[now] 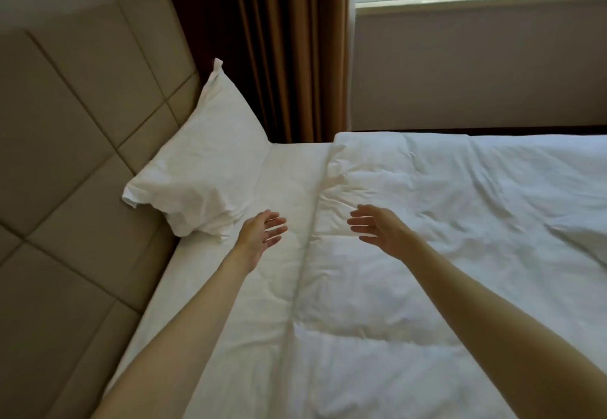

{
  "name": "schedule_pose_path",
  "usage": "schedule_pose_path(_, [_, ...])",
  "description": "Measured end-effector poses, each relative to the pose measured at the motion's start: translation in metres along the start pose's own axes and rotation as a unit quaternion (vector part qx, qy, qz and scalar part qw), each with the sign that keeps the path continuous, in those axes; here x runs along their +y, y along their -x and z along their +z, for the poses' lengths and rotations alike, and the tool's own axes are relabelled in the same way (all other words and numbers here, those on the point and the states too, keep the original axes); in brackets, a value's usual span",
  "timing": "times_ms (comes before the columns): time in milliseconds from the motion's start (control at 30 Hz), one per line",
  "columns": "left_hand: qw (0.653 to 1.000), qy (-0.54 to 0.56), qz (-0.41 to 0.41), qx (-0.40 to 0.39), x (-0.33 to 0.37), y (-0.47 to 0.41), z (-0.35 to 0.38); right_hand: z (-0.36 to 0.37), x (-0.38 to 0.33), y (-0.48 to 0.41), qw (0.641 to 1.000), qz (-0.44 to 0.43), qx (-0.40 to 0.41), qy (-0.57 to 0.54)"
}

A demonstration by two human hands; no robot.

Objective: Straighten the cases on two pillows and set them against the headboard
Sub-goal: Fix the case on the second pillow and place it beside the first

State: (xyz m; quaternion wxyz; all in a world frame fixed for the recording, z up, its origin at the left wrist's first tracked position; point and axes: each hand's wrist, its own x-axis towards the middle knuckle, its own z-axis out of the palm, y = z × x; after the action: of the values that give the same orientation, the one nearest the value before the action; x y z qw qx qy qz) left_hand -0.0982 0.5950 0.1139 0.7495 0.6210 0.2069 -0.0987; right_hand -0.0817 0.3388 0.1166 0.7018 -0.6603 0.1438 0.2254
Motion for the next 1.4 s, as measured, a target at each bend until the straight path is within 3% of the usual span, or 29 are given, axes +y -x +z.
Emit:
schedule_pose_path(267, [1.000,-0.014,0.012,-0.024,-0.067,0.085,0.137,-0.136,0.046,0.104,0.999,-0.002,0.033,-0.009])
schedule_pose_path(567, [0.990,-0.062,0.002,-0.130,-0.102,0.127,0.300,-0.298,0.071,0.206,0.984,-0.018,0.167,-0.053])
schedule_pose_path(800, [0.975,-0.105,-0.030,-0.194,-0.130,0.123,0.375,-0.363,0.100,0.232,0.967,-0.003,0.236,-0.094])
schedule_pose_path(1133, [0.967,-0.150,-0.070,-0.193,-0.169,0.072,0.462,-0.452,0.121,0.208,0.938,0.044,0.314,-0.139])
schedule_pose_path(1400, [0.952,-0.198,-0.082,-0.216,-0.193,0.034,0.565,-0.543,0.134,0.202,0.891,0.050,0.408,-0.191])
